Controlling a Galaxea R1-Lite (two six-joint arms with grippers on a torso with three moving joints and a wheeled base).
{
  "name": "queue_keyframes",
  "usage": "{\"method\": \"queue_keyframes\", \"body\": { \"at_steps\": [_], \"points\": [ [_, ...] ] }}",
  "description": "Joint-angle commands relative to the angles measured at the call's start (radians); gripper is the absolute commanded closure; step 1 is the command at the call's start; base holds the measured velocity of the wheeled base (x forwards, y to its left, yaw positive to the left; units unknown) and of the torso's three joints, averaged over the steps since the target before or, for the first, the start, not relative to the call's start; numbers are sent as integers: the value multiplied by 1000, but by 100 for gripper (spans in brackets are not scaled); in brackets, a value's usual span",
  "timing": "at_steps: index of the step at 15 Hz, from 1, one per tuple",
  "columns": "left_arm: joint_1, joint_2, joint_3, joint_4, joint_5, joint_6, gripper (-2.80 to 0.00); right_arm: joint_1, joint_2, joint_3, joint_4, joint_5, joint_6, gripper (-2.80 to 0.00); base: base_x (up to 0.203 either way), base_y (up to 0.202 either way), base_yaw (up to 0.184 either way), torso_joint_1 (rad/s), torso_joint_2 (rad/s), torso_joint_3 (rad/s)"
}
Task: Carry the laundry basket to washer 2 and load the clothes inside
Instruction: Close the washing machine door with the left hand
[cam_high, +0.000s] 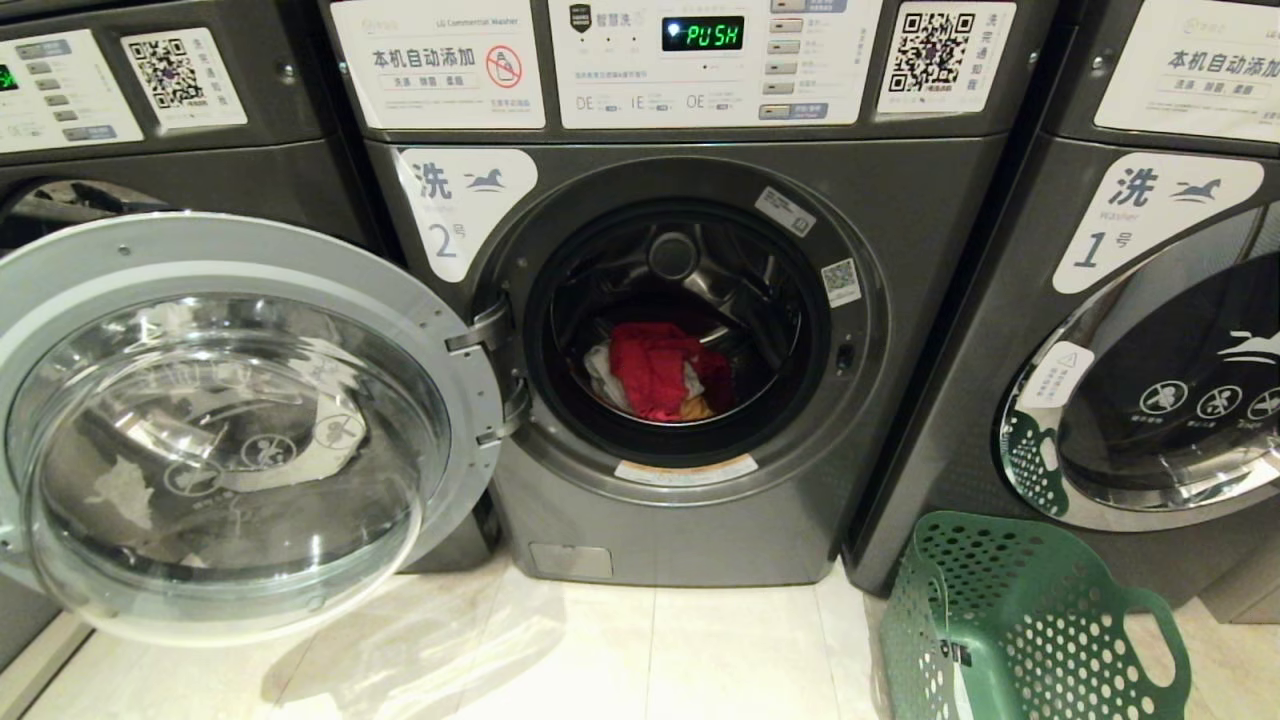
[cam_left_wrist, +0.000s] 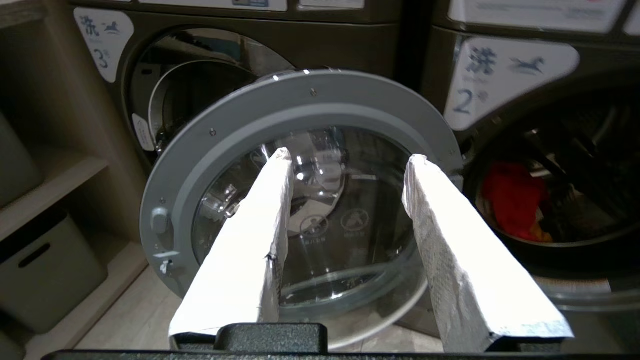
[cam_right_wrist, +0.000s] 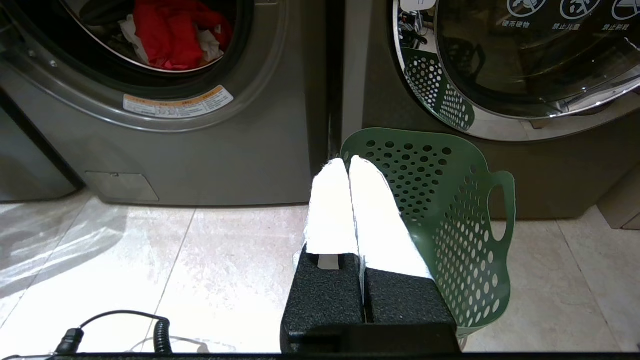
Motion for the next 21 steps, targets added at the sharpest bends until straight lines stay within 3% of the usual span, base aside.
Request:
{"method": "queue_keyframes", "body": {
  "at_steps": [1,3,6,10,12,14,18,21],
  "points": [
    [17,359,-175,2,37,-40,0,0,1,0,0,0,0,0,0,0,0,0,0,0],
    [88,609,-385,4,30,-110,0,0,1,0,0,0,7,0,0,0,0,0,0,0],
    [250,917,-690,6,-85,-189,0,0,1,0,0,-3,7,0,0,0,0,0,0,0],
    [389,1191,-1029,27,-250,-307,0,0,1,0,0,-3,7,0,0,0,0,0,0,0],
    [442,1230,-1082,137,-369,-351,0,0,2,0,0,-3,7,0,0,0,0,0,0,0],
    [460,1217,-1082,253,-433,-357,0,0,1,0,0,-3,7,0,0,0,0,0,0,0],
    [470,1218,-1082,362,-490,-358,0,0,2,0,0,-3,7,0,0,0,0,0,0,0],
    [454,1155,-1082,575,-533,-357,0,0,1,0,0,-3,6,0,0,0,0,0,0,0]
  ]
}}
